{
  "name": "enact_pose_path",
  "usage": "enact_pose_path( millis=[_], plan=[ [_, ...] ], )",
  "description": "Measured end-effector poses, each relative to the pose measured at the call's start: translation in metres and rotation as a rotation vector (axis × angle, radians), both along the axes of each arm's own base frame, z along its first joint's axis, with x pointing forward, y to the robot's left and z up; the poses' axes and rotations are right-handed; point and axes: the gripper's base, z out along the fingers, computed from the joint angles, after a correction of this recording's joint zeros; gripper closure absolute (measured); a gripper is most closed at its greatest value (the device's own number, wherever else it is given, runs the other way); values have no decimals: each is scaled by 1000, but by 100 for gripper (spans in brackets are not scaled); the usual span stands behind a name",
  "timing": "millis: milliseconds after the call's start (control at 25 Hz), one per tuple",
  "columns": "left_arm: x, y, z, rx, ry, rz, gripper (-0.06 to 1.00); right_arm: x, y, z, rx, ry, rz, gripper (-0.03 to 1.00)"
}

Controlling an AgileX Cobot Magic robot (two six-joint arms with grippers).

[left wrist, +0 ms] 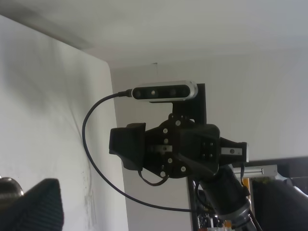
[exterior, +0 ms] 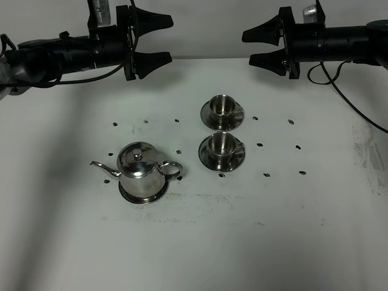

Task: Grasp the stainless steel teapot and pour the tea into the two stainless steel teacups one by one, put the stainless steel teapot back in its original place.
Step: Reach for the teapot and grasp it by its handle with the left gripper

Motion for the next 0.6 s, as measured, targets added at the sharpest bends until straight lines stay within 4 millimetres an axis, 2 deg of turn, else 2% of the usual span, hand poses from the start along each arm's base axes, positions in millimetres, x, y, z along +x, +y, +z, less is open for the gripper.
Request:
enact_pose_path(
  millis=[440, 600],
  plan=[
    [0, 0, 0, -2, 0, -2, 16, 0, 0, -1, -9, -2, 2, 38],
    [0, 0, 0, 11, -18, -7, 18, 0, 0, -1, -34, -54, 19, 38]
  ],
)
